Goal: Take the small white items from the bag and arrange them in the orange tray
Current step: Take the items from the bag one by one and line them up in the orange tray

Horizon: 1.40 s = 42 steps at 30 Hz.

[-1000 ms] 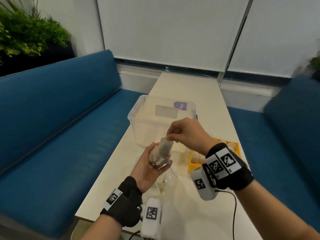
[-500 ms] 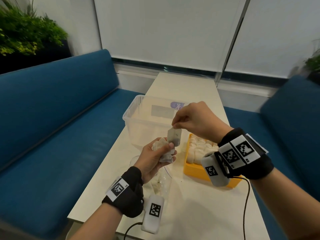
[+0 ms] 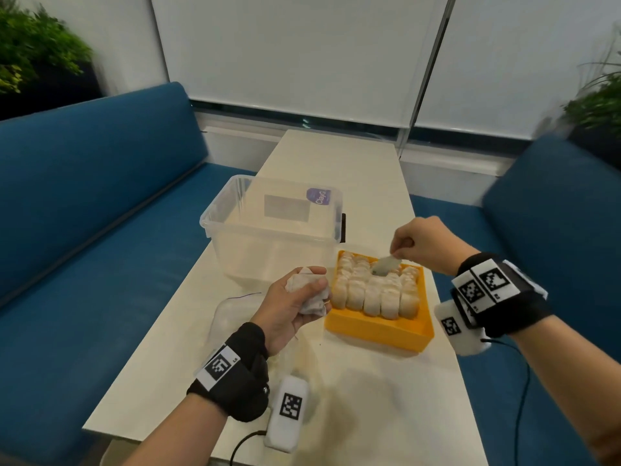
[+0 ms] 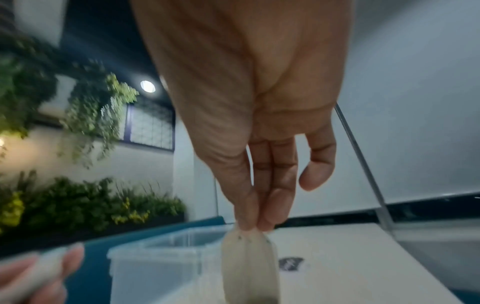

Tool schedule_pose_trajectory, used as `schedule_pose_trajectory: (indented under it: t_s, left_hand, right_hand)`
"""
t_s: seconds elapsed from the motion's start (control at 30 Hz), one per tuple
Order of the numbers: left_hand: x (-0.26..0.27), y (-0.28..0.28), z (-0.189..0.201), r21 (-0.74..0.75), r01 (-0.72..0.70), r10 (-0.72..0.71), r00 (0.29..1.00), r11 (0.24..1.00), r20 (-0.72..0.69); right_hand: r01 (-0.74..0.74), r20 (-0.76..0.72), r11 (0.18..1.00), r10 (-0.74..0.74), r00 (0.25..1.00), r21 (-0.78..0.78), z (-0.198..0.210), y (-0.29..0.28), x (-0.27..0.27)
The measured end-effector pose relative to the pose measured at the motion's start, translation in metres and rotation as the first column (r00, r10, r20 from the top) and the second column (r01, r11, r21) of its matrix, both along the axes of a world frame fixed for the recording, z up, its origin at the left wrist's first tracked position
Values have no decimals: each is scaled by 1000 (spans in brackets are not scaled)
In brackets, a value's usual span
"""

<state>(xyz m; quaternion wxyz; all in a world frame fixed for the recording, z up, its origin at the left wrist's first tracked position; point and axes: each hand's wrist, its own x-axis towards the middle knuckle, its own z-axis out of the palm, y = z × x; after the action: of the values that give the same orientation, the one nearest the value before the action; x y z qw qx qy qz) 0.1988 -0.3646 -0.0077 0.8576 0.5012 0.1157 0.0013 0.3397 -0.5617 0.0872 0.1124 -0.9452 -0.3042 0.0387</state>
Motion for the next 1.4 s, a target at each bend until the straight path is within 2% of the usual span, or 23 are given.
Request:
schedule_pose_trajectory:
  t_s: [0.13, 0.23, 0.3, 0.4, 0.57, 0.67, 0.77, 0.87, 0.93, 1.0, 1.17, 1.3, 1.4]
  left_hand:
    - [4, -9, -2, 3, -15, 15, 1000, 1000, -25]
    - [5, -13, -4, 3, -28, 28, 999, 1000, -44]
    - [6, -15, -6, 27, -38, 39, 998, 999, -58]
    - [4, -14, -11, 49, -56, 59, 996, 997, -72]
    - [4, -16, -15, 54, -102, 107, 990, 993, -88]
    - [5, -19, -14, 43, -106, 109, 990, 993, -90]
    - [8, -22, -11, -14, -112, 110, 987, 994, -119]
    - [14, -26, -7, -49, -78, 70, 984, 996, -163]
    - [19, -29, -3, -73, -59, 45, 984, 996, -171]
    - [22, -33, 2, -107, -42, 24, 986, 993, -163]
    - [26, -40, 11, -79, 54, -64, 989, 995, -135]
    - [26, -42, 15, -24, 88, -90, 987, 996, -131]
    - [25, -40, 16, -26, 100, -103, 986, 995, -134]
  right_hand:
    - [53, -109, 984, -73, 991, -172, -42, -25, 15]
    - [39, -196, 944, -108, 975, -327, -69, -33, 23]
    - [43, -219, 925, -134, 966, -377, -84, -35, 29]
    - [126, -134, 907, -194, 972, -402, -102, -33, 39]
    - [175, 42, 871, -175, 984, -459, -116, -29, 56]
    - [187, 65, 869, -177, 982, -458, -116, -30, 62]
    - [172, 81, 918, -153, 985, -358, -99, -28, 59]
    - [44, 23, 998, -43, 999, -52, -66, -21, 37]
    - [-56, -34, 985, 63, 997, 162, -45, -12, 12]
    - [-128, -51, 955, 147, 988, 267, -33, -3, -10]
    - [-177, -99, 939, 215, 972, 293, -44, 12, -39]
    - [-214, 11, 928, 222, 975, 305, -62, 16, -48]
    - [-187, 51, 911, 181, 982, 368, -65, 17, -53]
